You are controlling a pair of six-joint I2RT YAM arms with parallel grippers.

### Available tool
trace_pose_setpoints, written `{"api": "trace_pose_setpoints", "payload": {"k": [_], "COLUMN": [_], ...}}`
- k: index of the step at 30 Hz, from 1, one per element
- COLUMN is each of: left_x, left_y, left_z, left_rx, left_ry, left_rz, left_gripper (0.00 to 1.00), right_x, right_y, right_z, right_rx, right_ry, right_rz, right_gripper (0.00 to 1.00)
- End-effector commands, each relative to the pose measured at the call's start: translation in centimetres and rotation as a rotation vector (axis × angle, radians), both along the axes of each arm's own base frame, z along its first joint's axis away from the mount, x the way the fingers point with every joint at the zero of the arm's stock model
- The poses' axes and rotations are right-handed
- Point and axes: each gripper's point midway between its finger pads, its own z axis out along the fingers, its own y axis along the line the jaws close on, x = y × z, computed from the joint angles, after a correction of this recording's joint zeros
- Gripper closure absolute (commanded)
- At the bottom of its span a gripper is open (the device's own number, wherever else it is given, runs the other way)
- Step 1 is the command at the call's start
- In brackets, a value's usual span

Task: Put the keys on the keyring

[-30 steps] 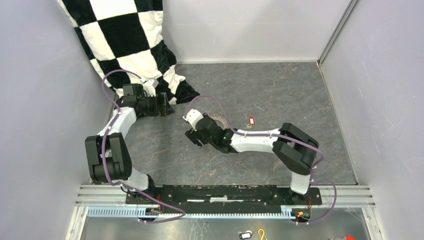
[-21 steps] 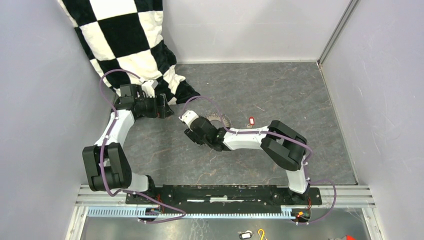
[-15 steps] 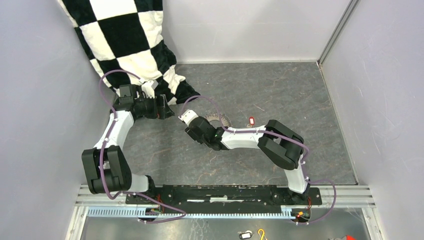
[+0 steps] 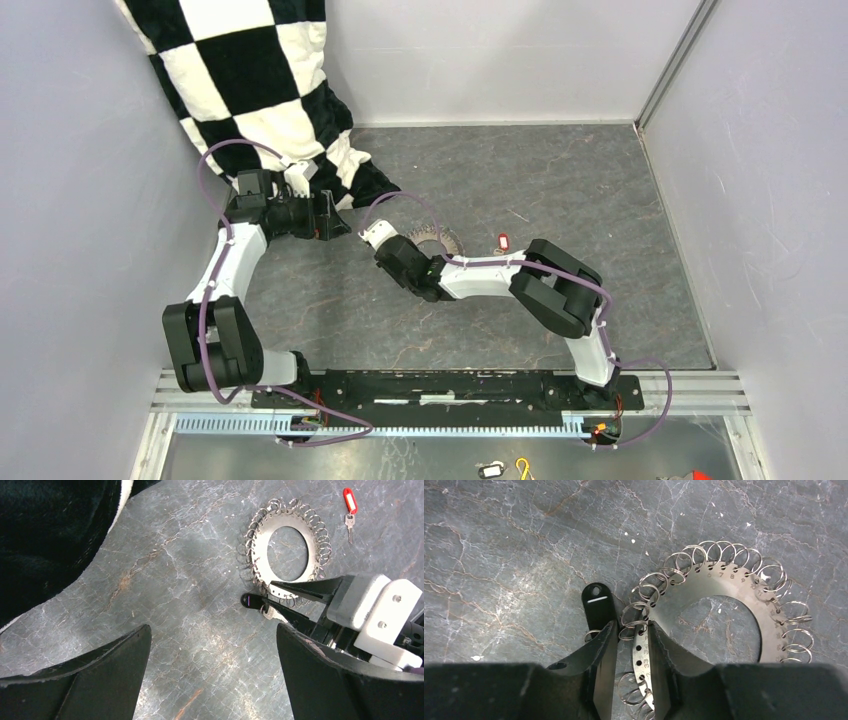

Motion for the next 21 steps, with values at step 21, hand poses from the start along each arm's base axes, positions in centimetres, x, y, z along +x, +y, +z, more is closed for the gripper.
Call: {"api": "trace_pose_setpoints", "payload": {"k": [21], "left_x": [-2.4], "left_y": [-3.1], "left_z": [3.3], "left_rx": [-0.029], "left_ry": [-0.170], "left_rz": [-0.243], "left_gripper": [0.00], "right_x": [-2.5], "right_y": [-1.9], "right_z": [7.2], "right_rx": [0.213], "right_ry": [0.008], "right_rz": [0.227], "right_gripper": [1.00]}}
